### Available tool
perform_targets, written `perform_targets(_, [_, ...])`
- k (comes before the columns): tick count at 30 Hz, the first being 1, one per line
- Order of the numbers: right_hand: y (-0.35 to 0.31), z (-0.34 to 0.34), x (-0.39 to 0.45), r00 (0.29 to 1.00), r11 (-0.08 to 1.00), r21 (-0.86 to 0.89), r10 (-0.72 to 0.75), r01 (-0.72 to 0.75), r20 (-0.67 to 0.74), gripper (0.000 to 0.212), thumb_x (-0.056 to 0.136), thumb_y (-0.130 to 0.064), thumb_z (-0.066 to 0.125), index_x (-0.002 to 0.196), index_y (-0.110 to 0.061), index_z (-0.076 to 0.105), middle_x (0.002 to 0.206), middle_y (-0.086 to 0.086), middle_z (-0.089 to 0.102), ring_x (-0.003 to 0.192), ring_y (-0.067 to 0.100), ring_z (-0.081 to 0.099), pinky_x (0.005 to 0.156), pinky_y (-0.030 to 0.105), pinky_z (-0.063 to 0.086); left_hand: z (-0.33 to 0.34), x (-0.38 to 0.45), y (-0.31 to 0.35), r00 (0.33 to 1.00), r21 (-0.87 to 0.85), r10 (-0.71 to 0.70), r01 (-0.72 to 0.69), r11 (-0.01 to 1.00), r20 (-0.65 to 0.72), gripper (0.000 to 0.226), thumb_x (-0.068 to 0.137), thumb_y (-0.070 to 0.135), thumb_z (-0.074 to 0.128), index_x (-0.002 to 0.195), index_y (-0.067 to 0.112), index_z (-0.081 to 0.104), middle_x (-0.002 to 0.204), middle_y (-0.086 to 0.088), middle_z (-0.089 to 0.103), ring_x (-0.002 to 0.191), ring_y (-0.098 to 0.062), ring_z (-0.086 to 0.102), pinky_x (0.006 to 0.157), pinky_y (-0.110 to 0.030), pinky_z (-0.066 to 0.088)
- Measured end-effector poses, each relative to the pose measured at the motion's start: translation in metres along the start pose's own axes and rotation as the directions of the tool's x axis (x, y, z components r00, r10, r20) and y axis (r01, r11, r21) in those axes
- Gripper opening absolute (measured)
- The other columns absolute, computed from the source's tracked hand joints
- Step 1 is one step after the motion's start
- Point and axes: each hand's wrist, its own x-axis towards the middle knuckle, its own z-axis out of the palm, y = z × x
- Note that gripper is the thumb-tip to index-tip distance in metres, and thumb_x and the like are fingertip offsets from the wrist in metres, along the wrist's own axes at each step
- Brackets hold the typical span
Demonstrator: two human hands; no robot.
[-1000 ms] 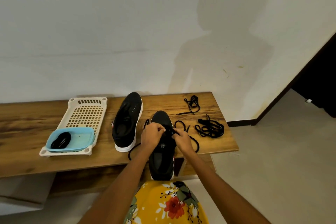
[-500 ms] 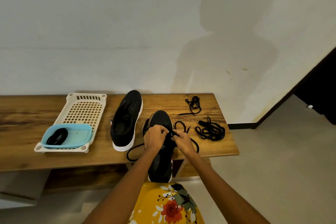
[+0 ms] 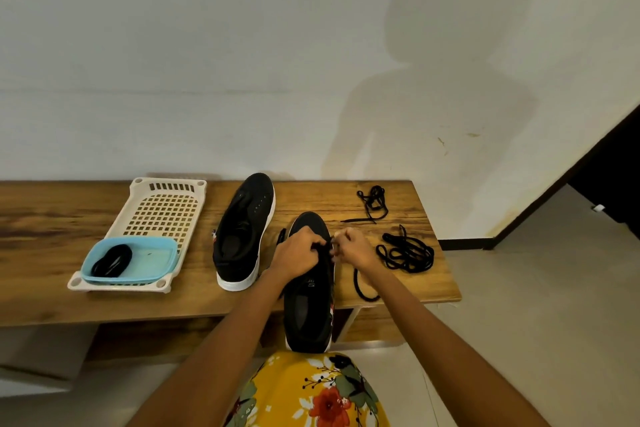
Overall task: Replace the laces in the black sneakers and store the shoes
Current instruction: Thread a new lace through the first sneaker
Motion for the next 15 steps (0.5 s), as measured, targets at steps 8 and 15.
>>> perform_targets(8, [-0.116, -0.067, -0.017, 0.963, 0.579, 0.77, -0.183, 0.268, -0.198, 0.027, 0.1, -0.008, 0.034, 0.079, -0.008, 0.05, 0.075, 0.008, 0.066, 0.059, 0.015, 0.061, 0.063, 0.026, 0.055, -0.025, 0.009, 0.027, 0.992, -0.071, -0.063, 0.055, 0.996, -0.112, 0.026, 0.09, 0.038, 0.057, 0.099, 0.018, 0.07, 0.097, -0.001, 0.066, 0.096, -0.02, 0.06, 0.079, -0.032, 0.043])
perform_targets(15, [-0.056, -0.053, -0.04, 0.959, 0.945, -0.2, -0.277, 0.26, -0.063, 0.025, 0.1, -0.021, 0.044, 0.121, -0.011, 0.053, 0.097, 0.002, 0.06, 0.082, 0.015, 0.059, 0.071, 0.028, 0.052, -0.094, 0.013, 0.085, 0.958, -0.395, -0.046, -0.072, 0.916, -0.282, 0.024, 0.088, 0.027, 0.064, 0.099, 0.008, 0.072, 0.093, -0.011, 0.072, 0.087, -0.021, 0.065, 0.08, -0.032, 0.047])
